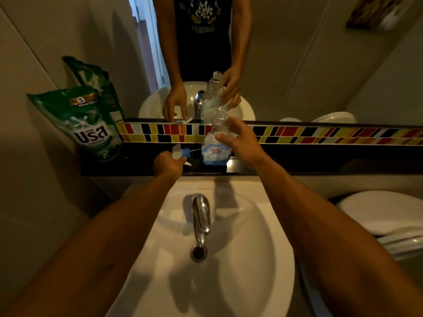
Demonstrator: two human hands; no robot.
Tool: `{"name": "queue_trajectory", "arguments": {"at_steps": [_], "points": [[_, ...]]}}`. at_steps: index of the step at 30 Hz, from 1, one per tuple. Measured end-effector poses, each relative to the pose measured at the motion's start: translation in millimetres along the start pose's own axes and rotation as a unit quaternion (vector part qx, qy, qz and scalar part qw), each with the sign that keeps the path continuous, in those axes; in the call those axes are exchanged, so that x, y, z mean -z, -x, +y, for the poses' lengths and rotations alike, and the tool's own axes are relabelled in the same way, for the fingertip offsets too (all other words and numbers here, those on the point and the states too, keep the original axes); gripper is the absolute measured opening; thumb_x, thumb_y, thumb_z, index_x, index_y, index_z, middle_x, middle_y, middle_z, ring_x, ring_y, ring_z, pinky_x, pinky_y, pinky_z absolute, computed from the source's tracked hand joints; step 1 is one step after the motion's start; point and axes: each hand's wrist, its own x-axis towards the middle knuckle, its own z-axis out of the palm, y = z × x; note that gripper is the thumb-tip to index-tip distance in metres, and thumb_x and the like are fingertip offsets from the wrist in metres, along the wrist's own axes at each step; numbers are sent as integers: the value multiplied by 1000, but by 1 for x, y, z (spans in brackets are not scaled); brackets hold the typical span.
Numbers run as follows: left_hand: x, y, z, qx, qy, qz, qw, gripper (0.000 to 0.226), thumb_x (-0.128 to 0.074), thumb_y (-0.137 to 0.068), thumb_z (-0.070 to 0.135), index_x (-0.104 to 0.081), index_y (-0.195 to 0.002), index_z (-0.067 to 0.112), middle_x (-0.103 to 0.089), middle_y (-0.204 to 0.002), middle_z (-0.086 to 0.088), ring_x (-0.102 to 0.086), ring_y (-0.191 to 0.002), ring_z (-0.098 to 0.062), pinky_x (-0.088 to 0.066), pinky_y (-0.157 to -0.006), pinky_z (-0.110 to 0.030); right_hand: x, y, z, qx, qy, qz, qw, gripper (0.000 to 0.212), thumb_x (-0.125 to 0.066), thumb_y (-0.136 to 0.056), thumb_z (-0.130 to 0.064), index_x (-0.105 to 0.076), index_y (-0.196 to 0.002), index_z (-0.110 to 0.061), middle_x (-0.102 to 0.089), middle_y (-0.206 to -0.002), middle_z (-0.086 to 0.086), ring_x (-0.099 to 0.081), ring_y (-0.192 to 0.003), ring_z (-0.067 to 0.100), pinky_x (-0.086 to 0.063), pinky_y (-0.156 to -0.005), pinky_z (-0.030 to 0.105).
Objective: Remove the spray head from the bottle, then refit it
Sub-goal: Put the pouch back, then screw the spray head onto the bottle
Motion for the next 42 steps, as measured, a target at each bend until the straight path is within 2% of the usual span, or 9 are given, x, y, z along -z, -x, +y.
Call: {"name": "queue_trajectory", "arguments": {"at_steps": [4, 8, 15, 18, 22, 27, 32, 37, 42], "points": [[-7, -5, 3, 45, 45, 0, 998, 42, -78, -86, 21, -64, -122, 4, -68, -118, -16, -67, -104, -32, -49, -75, -36, 4, -5, 0, -11, 3, -22, 1000, 44, -74, -94, -10, -56, -134, -16, -67, -131, 1, -65, -120, 15, -60, -97, 40], [-5, -9, 0, 68, 118, -29, 990, 38, -81, -83, 19, -68, -113, 1, -69, -103, -13, -62, -84, -24, -49, -71, -35, 7, -4, 0, -12, 0, -27, 1000, 41, -75, -93, -11, -55, -128, -19, -67, -131, 1, -67, -117, 13, -61, -90, 34], [32, -7, -5, 15, 338, -58, 939, 40, -75, -88, 12, -63, -127, 11, -66, -113, -5, -66, -100, -19, -58, -80, -28, 8, 9, -2, 10, 9, -3, 1000, 44, -75, -93, -13, -57, -133, -15, -68, -128, 0, -65, -115, 9, -57, -82, 23], [59, -5, 8, -24, 365, -50, 929, 40, -72, -91, 12, -62, -129, 10, -68, -108, -7, -65, -85, -12, -53, -65, -21, 8, 20, -5, 16, 24, 0, 1000, 45, -75, -94, -13, -57, -135, -13, -67, -124, -3, -63, -111, 3, -53, -78, 17], [102, -4, 38, -55, 394, -8, 917, 46, -75, -87, 9, -53, -127, 10, -64, -114, -12, -64, -74, -13, -49, -51, -18, 11, 36, -6, 26, 34, 5, 999, 43, -75, -94, -17, -58, -134, -16, -66, -124, -2, -63, -114, 8, -53, -87, 23], [153, 10, 83, -104, 429, 28, 897, 38, -77, -85, 8, -54, -114, 20, -67, -113, -14, -64, -72, -13, -53, -54, -20, 17, 54, -8, 28, 47, 22, 998, 44, -77, -93, -21, -59, -134, -18, -66, -127, 3, -64, -117, 17, -56, -96, 35], [188, 25, 113, -129, 436, 22, 890, 37, -82, -80, 15, -59, -106, 28, -68, -121, -12, -69, -89, -19, -57, -61, -23, 26, 66, -16, 16, 47, 26, 998, 47, -76, -93, -17, -58, -136, -16, -65, -126, 2, -63, -117, 20, -56, -102, 44], [202, 45, 133, -160, 436, -1, 886, 39, -81, -83, 18, -60, -115, 27, -66, -120, -9, -70, -96, -21, -62, -81, -33, 35, 72, -29, 17, 62, 29, 998, 45, -76, -93, -16, -58, -134, -14, -63, -122, 2, -62, -116, 23, -57, -99, 44], [207, 59, 137, -189, 416, -36, 889, 42, -79, -85, 17, -59, -121, 25, -62, -126, -10, -69, -106, -25, -60, -91, -40, 43, 75, -38, 22, 71, 26, 997, 42, -74, -95, -18, -57, -133, -17, -63, -126, 6, -64, -113, 24, -58, -83, 32]]}}
